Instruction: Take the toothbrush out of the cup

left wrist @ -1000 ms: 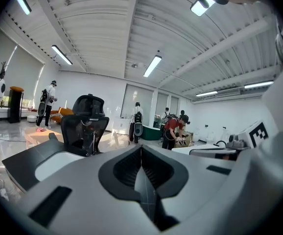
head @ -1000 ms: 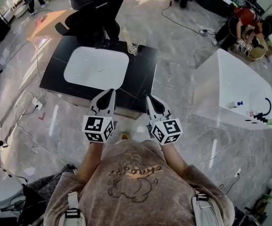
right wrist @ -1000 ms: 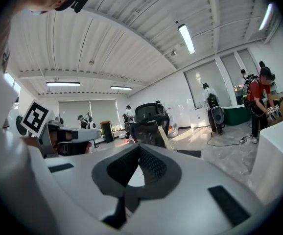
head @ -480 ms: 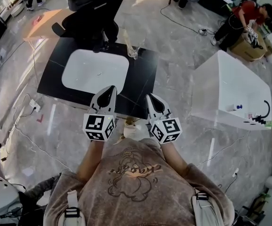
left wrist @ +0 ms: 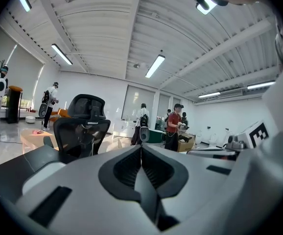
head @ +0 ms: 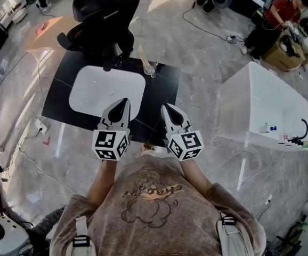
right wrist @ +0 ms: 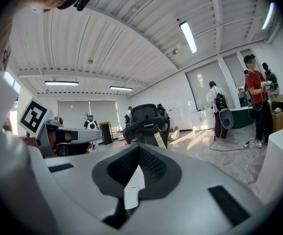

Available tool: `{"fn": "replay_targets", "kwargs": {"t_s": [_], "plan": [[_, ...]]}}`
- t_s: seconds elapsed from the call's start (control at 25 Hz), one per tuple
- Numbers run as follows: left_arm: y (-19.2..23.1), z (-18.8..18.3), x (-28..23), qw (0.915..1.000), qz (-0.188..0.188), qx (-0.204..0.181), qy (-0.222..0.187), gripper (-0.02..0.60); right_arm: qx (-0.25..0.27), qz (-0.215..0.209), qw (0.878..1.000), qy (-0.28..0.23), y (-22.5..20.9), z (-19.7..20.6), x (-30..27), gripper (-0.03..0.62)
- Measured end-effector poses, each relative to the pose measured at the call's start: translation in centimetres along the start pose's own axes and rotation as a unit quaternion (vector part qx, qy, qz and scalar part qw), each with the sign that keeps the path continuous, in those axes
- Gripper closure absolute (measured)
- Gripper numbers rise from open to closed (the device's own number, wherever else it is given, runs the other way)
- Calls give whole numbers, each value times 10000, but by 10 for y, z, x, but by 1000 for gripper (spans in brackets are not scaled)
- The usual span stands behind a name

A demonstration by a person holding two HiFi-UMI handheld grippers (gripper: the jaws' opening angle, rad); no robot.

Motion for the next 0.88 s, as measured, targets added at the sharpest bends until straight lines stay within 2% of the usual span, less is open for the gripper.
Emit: {"fn": "replay_targets", "kwargs": {"t_s": [0.88], "plan": [[23, -2, -45, 9997, 146, 189, 73, 565, -8, -55, 9999, -85, -18, -5, -58, 577]]}}
Point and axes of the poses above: the fingertips, and each gripper's own axes: x backward along the fingers, y to its left, z out of its underside, the point moved 1 cm from there along x, backward along the fingers, and after that the axes turned 14 degrees about z, right-handed, at the moved point
